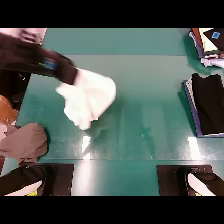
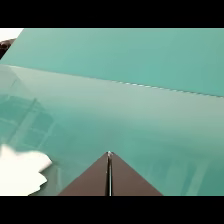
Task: Fold the shirts.
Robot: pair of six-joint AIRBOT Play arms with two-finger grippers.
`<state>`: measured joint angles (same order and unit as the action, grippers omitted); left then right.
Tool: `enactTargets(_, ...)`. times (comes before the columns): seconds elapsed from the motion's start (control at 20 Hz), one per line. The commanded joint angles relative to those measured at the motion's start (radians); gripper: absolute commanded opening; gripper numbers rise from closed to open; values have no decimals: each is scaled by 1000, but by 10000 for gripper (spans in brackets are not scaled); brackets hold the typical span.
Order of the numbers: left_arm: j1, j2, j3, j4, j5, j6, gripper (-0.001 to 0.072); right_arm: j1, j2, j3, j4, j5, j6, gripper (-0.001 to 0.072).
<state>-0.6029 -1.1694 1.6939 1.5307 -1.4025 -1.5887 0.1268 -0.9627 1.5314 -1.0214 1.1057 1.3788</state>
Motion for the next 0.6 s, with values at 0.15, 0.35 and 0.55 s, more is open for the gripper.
enactTargets(0.15, -180, -262, 9, -64, 156, 72, 506, 1, 1, 10, 0, 47, 0, 20)
enactTargets(0.35, 23, -248, 7, -54, 135, 68, 508, 1, 0, 10, 0, 49, 0, 20)
enactTargets(0.55, 266, -248, -138, -180, 166, 52, 508, 1, -2, 9, 0, 49, 0, 20)
